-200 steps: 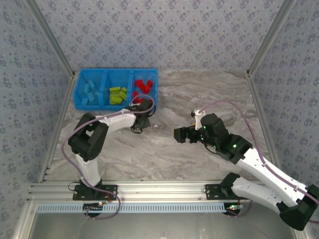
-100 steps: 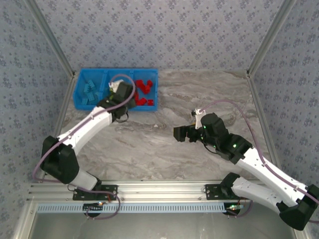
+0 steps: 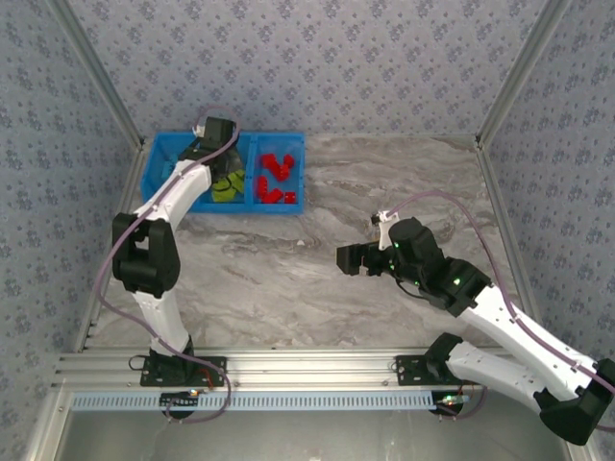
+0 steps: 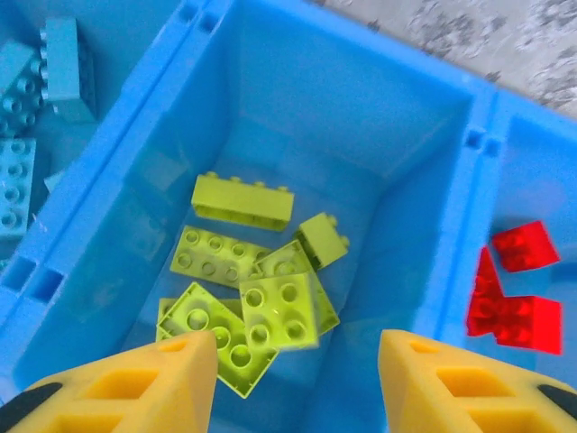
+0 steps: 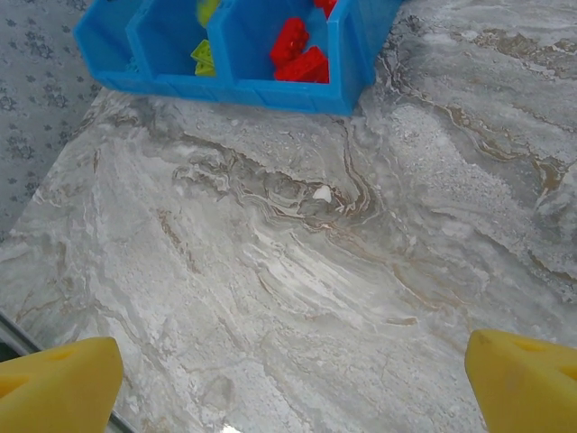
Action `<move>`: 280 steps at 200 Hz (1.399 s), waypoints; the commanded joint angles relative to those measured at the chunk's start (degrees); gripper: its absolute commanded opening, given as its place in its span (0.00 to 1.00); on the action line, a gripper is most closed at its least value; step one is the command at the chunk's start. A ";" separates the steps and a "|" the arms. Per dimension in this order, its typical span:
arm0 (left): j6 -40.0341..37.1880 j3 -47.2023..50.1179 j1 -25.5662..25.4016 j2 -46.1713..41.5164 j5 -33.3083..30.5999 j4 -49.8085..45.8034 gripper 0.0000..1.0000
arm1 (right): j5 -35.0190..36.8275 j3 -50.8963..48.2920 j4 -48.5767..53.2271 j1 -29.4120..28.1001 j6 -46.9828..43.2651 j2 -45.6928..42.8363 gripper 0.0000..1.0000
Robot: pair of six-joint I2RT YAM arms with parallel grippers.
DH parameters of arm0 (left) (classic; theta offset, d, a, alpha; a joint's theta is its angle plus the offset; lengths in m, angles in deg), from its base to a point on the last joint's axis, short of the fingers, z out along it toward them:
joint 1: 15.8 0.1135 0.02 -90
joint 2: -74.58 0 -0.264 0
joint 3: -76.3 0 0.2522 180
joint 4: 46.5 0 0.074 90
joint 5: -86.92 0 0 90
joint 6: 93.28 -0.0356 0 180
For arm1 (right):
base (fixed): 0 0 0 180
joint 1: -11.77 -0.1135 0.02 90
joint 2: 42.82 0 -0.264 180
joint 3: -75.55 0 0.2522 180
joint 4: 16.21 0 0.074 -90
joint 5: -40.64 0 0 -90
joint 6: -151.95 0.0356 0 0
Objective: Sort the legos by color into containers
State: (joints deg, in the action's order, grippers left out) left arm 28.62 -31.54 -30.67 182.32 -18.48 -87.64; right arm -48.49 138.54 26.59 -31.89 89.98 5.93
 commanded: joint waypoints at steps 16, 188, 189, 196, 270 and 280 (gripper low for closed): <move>-2.28 4.31 -2.25 -9.11 1.57 -1.43 0.54 | 5.44 1.65 3.50 0.68 -3.83 -1.44 1.00; -33.20 73.12 -12.68 -61.24 -14.34 36.97 0.99 | 22.24 -25.67 -68.85 39.57 -27.00 32.57 1.00; -33.38 73.45 -12.48 -61.20 -14.11 37.36 0.99 | 22.07 -25.94 -70.35 39.73 -27.87 33.00 1.00; -34.33 75.24 -10.45 -60.88 -12.64 40.53 0.99 | 19.39 -26.98 -75.77 41.19 -27.81 36.48 1.00; -32.24 76.38 14.28 -31.38 13.64 74.60 0.99 | 10.07 -28.56 -78.71 43.99 -27.64 38.47 1.00; -31.46 73.18 15.18 -26.32 13.98 73.24 0.99 | 9.51 -28.54 -78.65 44.19 -27.59 38.41 1.00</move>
State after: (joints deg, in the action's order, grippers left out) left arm -3.88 47.08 -18.50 146.76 -13.74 -26.44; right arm -37.02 109.71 -49.17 11.84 63.56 44.40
